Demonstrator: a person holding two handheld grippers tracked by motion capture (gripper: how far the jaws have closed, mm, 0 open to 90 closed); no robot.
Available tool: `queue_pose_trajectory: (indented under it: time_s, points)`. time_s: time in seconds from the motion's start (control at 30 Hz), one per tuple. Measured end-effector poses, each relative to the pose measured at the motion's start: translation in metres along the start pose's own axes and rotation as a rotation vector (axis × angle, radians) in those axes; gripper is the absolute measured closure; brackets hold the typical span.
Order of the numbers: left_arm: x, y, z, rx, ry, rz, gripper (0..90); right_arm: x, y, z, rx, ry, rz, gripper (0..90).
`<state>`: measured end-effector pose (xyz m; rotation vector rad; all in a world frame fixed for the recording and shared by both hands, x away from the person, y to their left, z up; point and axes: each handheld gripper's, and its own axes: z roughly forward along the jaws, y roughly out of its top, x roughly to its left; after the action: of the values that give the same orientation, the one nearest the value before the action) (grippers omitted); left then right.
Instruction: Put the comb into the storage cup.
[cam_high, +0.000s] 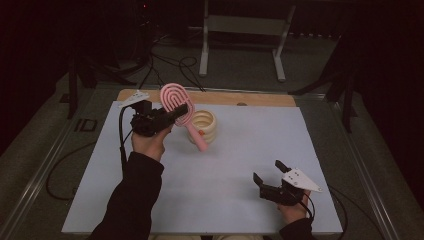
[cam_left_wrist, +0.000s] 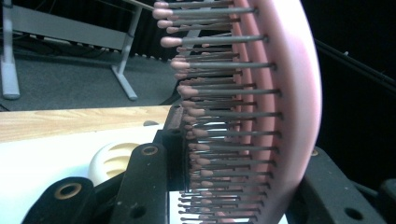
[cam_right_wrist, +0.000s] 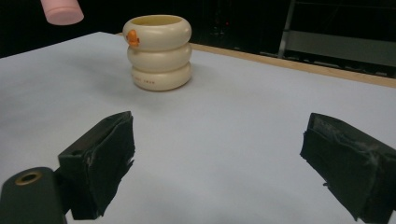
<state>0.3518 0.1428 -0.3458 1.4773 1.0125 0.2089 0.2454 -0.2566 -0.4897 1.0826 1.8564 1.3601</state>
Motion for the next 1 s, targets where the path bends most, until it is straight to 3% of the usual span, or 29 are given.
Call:
queue_pose_trajectory:
  time_s: [1.0]
  points:
    - [0.01, 0.016, 0.014, -0.03, 0.022, 0.001, 64.7, 0.0, 0.0, -0.001, 0.005, -0.007, -0.001, 9.0]
